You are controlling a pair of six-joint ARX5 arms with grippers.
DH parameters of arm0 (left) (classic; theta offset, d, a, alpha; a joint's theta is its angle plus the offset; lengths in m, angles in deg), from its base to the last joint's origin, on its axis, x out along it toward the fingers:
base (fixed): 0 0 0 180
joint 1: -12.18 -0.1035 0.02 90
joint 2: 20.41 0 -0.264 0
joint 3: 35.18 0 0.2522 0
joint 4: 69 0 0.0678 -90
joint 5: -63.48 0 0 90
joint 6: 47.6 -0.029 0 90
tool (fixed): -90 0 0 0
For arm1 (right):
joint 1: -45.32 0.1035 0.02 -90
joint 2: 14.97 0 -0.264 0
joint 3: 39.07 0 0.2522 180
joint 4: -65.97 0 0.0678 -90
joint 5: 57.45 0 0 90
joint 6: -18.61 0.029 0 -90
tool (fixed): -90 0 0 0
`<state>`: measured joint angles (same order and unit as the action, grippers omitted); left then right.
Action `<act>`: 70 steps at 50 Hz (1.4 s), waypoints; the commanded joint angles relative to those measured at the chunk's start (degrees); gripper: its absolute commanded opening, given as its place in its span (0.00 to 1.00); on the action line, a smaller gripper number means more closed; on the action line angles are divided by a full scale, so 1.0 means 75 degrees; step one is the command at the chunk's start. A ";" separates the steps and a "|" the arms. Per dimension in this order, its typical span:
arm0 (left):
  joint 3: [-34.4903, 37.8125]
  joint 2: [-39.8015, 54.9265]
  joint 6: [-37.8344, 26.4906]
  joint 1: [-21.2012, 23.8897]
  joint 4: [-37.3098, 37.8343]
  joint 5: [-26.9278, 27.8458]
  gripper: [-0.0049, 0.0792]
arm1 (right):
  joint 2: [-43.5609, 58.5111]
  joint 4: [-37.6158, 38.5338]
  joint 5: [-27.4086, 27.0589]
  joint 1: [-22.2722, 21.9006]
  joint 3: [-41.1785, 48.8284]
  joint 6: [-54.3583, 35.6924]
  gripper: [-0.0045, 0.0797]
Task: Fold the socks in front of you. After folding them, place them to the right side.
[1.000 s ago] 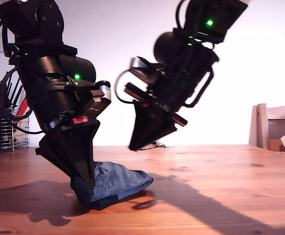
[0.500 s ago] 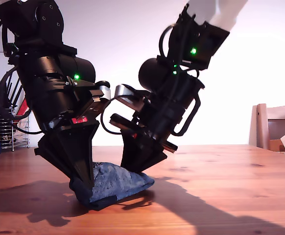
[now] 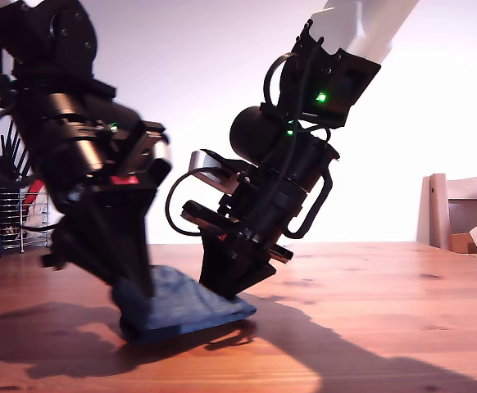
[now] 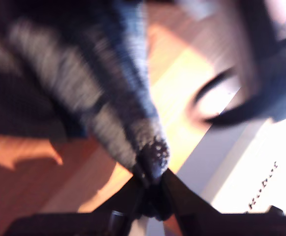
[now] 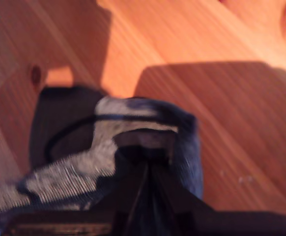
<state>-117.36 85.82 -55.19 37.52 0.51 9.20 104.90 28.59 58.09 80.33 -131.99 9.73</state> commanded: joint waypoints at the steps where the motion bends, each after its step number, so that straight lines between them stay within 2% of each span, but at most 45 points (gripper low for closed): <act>1: 0.0114 0.0082 0.0038 -0.0143 0.0085 -0.0114 0.03 | 0.0309 0.0055 -0.0026 0.0029 -0.0003 -0.0020 0.04; 10: 0.0265 0.0096 0.0038 -0.0414 0.0020 -0.0568 0.03 | 0.0309 0.0079 -0.0061 0.0029 -0.0003 -0.0017 0.04; 22: 0.0557 0.0600 0.0032 -0.0458 0.0195 -0.0396 0.05 | 0.0312 0.0172 -0.0090 0.0029 -0.0003 -0.0017 0.04; 28: 0.0565 0.0752 0.0035 -0.0472 0.0329 -0.0178 0.18 | 0.0312 0.0195 -0.0221 0.0029 -0.0003 -0.0020 0.04; 31: 0.0562 0.0734 0.0038 -0.0536 0.0350 0.0032 0.29 | 0.0312 0.0192 -0.0262 0.0029 -0.0003 -0.0020 0.04; 36: 0.0562 0.0731 0.0096 -0.0737 0.0530 0.0775 0.52 | 0.0312 0.0201 -0.0280 0.0029 -0.0003 -0.0032 0.04; 39: 0.0562 0.0731 0.0125 -0.0863 0.0600 0.1061 0.59 | 0.0312 0.0204 -0.0280 0.0029 -0.0003 -0.0055 0.04; 50: 0.0548 0.0597 0.0219 -0.1145 0.0650 0.1262 0.59 | 0.0326 0.0210 -0.0274 0.0029 -0.0003 -0.0140 0.04; 62: 0.0420 0.0344 0.0484 -0.1204 -0.0093 0.0210 0.58 | 0.0338 0.0201 -0.0251 0.0029 -0.0003 -0.0137 0.04; 70: 0.0420 0.0335 0.0647 -0.1023 -0.0647 0.0198 0.56 | 0.0338 0.0187 -0.0251 0.0029 -0.0003 -0.0137 0.04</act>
<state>-114.33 89.12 -50.73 28.89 -3.75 10.80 104.95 29.95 56.21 80.35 -131.99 9.25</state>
